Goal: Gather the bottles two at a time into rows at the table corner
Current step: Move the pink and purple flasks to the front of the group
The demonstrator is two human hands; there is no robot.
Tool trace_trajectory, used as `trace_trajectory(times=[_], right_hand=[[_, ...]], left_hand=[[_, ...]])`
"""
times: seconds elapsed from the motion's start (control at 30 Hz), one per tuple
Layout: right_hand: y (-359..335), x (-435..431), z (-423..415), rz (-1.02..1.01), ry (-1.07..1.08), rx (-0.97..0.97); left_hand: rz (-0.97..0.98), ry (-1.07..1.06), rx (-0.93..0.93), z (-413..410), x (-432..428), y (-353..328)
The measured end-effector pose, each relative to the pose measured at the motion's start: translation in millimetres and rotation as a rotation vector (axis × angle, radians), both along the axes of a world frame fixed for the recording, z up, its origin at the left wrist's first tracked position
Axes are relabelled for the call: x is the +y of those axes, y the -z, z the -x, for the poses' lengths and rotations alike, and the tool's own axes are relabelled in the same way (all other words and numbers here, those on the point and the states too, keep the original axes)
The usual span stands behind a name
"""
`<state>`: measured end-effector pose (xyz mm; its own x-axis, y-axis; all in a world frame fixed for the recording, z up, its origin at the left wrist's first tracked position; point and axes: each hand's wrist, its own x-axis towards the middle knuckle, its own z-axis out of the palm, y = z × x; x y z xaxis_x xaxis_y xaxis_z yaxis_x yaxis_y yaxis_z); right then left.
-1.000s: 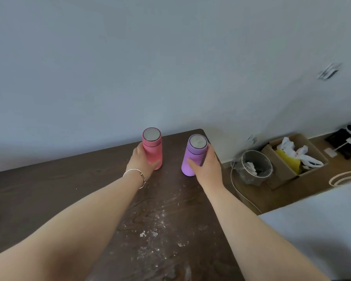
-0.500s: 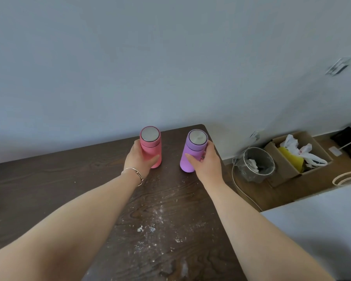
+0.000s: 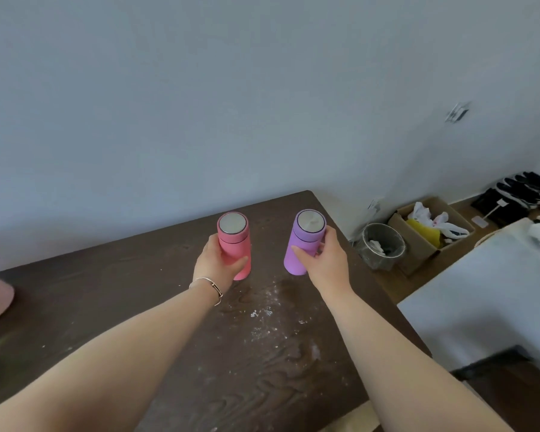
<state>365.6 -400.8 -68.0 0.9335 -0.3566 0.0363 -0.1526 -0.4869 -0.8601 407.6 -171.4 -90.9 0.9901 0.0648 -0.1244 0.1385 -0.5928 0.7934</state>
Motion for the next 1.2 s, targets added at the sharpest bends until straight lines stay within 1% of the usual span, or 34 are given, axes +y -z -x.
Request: trace_trajectory(times=[0.2,0.37,0.57,0.77,0.97,1.2], right_hand=[[-20,35,66,0.016,0.032,-0.019],[-24,52,114,0.019,0.015,-0.008],[-27,61,163,0.023,-0.092,0.003],[-30,81,219,-0.031,-0.186,-0.001],[-29,122,264,-0.054,-0.286,0.020],[-41,181,289,-0.050,-0.410,0.003]], left_hand=[[-0.028,0.046,-0.033,54,36,-20],[-0.034,0.017,-0.048,102,55,-30],[-0.003,-0.095,-0.054,171,73,-36],[0.023,-0.251,-0.052,260,94,-38],[-0.023,-0.380,-0.052,336,131,-41],[-0.057,-0.496,-0.085,388,187,-50]])
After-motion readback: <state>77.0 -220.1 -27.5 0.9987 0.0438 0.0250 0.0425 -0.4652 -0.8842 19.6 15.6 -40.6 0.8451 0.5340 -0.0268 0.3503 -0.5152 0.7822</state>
